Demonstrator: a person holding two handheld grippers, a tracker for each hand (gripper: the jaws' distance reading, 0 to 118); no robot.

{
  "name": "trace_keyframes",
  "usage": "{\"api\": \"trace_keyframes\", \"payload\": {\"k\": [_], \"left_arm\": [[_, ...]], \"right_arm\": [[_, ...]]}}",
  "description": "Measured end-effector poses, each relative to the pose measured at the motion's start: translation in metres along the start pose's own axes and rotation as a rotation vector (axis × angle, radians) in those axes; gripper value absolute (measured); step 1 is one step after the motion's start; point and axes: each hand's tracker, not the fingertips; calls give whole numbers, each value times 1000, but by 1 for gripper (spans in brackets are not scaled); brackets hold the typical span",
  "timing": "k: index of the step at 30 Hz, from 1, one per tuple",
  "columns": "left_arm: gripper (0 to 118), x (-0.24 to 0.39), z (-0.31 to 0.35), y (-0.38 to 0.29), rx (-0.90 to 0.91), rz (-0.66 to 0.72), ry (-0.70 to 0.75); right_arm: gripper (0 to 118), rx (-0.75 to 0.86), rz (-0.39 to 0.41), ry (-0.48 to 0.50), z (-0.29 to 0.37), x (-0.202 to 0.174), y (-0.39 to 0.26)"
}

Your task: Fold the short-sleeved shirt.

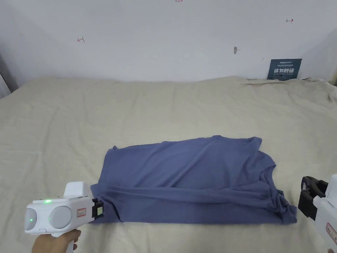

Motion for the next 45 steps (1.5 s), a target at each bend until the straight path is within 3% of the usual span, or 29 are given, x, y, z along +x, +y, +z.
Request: {"api": "trace_keyframes", "payload": {"k": [2,3,9,13,16,18,26,27,28,30,32,38,39,41,43,44,45], "left_arm": [[62,6,-10,2,-26,11,0],[68,5,-18,4,-56,16,8],[68,1,-59,7,-134,30,59],[58,-7,-93,7,-201,23,67],[33,0,-91,7,-188,-73,85],[7,3,-87,11,-177,-78,41],[3,4,-61,19,-95,-96,8],[3,3,-57,22,-83,-92,-2],[3,3,-53,24,-66,-89,-11],[3,-1,-46,27,-53,-83,-23],[3,-2,-43,29,-40,-80,-30],[3,-1,-44,29,-34,-64,-40],[3,-2,-45,27,-37,-62,-39],[3,-1,-44,24,-43,-57,-36],[3,-2,-45,21,-48,-51,-36],[3,-3,-47,19,-51,-46,-36],[3,-4,-50,17,-52,-43,-36]], "right_arm": [[0,-17,-5,5,-4,0,-2],[0,-26,-8,7,-8,-1,-3],[0,-67,-18,9,-24,-4,-7],[0,-91,-14,6,-34,-3,-9],[0,-115,-18,9,-41,-2,-12],[0,-140,-29,9,-48,0,-15],[1,-350,-99,-22,-112,31,-46],[6,-369,-92,-30,-122,37,-53],[21,-406,-93,-43,-133,40,-56],[71,-469,-74,-41,-152,42,-62],[88,-493,-63,-40,-166,47,-72],[86,-572,56,-43,-197,47,-91],[77,-574,62,-42,-198,45,-95],[44,-580,68,-41,-203,45,-97],[25,-583,70,-38,-192,36,-92],[9,-574,71,-35,-189,35,-92],[8,-562,74,-31,-185,34,-89]]}}
